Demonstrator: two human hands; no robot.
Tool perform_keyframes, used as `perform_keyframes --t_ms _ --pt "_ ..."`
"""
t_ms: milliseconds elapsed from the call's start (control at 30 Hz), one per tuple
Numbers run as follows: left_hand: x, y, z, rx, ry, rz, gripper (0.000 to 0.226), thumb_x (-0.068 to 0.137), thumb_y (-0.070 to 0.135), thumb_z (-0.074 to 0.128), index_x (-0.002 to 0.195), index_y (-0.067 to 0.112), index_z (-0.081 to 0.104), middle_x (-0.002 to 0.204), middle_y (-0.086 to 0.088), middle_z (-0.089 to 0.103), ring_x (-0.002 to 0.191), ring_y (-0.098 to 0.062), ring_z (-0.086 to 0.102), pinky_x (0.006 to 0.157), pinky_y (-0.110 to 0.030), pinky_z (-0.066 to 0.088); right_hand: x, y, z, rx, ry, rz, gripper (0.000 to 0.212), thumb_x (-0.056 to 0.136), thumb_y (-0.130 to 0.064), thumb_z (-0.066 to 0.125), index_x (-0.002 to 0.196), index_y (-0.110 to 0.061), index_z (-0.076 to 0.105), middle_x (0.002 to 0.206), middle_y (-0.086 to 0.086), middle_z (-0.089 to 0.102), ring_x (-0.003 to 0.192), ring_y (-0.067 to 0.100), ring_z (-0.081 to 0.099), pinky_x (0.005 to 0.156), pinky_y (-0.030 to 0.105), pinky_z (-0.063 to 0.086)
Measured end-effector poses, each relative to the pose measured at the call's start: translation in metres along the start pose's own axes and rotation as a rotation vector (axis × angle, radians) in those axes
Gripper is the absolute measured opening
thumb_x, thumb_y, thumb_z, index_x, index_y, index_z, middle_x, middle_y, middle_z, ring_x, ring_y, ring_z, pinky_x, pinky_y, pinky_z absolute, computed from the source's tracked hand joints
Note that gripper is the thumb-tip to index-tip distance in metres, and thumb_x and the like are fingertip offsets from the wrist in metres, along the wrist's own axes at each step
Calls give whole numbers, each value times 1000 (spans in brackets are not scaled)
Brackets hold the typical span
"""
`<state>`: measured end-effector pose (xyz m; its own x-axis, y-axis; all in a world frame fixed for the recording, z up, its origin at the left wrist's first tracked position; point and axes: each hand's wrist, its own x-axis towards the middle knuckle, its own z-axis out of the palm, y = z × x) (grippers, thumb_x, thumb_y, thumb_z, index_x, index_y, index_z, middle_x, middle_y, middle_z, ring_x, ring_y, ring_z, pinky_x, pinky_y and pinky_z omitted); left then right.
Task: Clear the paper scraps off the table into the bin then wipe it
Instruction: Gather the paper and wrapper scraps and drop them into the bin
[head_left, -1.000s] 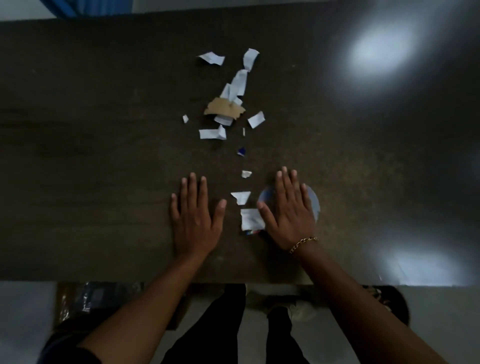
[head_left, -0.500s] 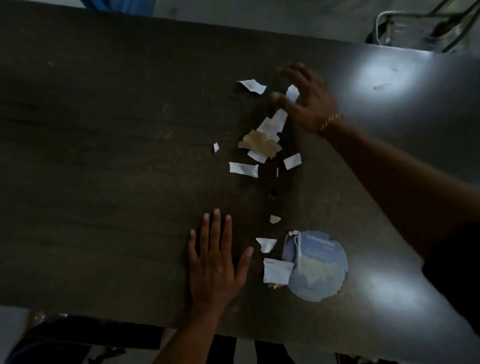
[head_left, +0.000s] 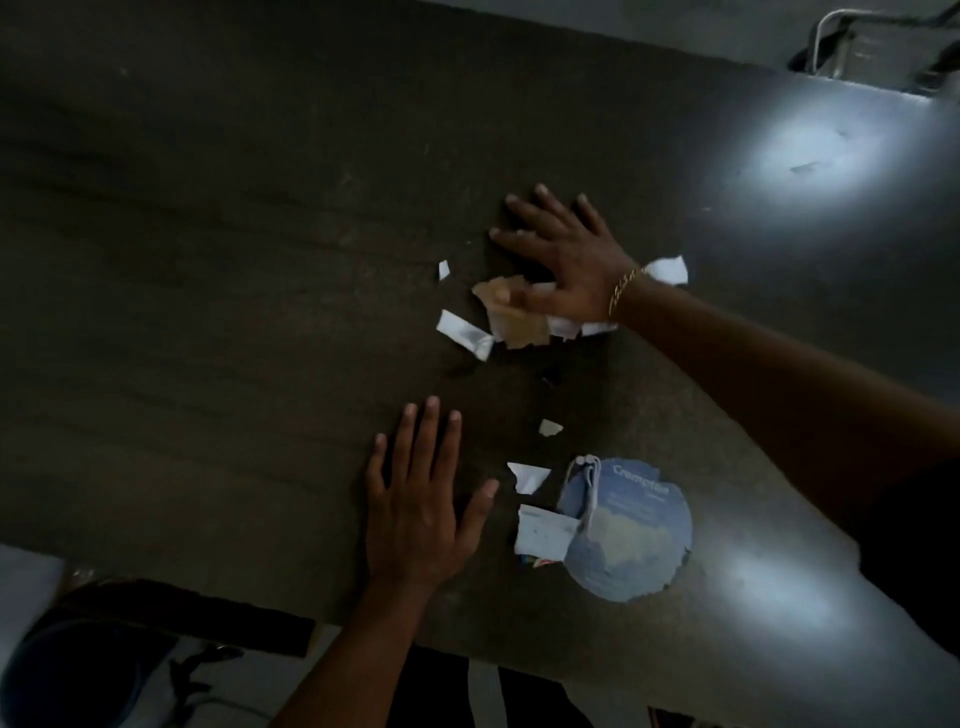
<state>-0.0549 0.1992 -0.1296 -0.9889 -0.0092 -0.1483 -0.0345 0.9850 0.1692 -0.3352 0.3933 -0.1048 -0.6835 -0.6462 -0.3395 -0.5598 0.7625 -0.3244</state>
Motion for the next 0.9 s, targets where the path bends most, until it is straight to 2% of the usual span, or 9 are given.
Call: perform_keyframes --t_ms 333,433,500,567,600,667,767,900 --pt "-1 4 2 -23 16 -6 79 101 67 20 160 17 35 170 -7 24 158 -27 21 123 -57 22 -124 -40 64 -9 -54 -46 84 92 -83 25 162 -39 9 171 0 -9 157 25 -17 126 50 -5" --pt "-3 2 -1 -89 16 -5 81 101 70 17 160 16 34 170 -6 25 158 -25 21 122 -57 24 -149 -43 53 86 -30 -28 86 91 -82 28 161 -37 9 172 0 3 158 20 -5 126 47 1" --pt "2 -2 -9 -200 36 -16 82 100 71 17 159 17 34 167 -6 31 153 -27 30 117 -55 29 -167 -34 44 160 131 85 80 93 -77 31 160 -34 19 170 0 17 157 19 7 127 50 9" --pt "24 -5 -23 -280 92 -42 81 100 72 18 157 19 36 163 -8 36 144 -31 39 111 -52 34 -186 -15 45 247 306 313 76 95 -73 31 158 -31 28 168 1 24 156 22 16 126 53 16" --pt "41 -6 -30 -301 127 -73 79 100 72 19 157 20 36 163 -7 36 144 -31 39 111 -52 34 -195 -5 51 291 358 446 77 94 -73 30 158 -30 29 168 2 23 156 23 16 125 54 17" --pt "84 -8 -39 -363 128 -150 80 98 72 20 160 24 31 169 -3 26 153 -25 27 120 -52 24 -212 5 68 354 361 644 83 92 -75 25 160 -28 25 171 1 15 158 21 7 127 53 12" --pt "144 -7 -42 -371 29 -126 88 92 75 14 163 25 21 173 1 14 160 -18 10 128 -48 6 -225 -9 99 338 368 670 84 93 -74 22 161 -25 22 172 0 8 158 16 -3 128 46 0" --pt "159 5 -33 -249 -73 29 89 93 74 10 163 23 23 174 0 9 160 -17 0 129 -47 -3 -217 -55 120 406 434 678 80 95 -73 26 161 -26 24 172 -2 9 158 14 -4 127 41 -5"
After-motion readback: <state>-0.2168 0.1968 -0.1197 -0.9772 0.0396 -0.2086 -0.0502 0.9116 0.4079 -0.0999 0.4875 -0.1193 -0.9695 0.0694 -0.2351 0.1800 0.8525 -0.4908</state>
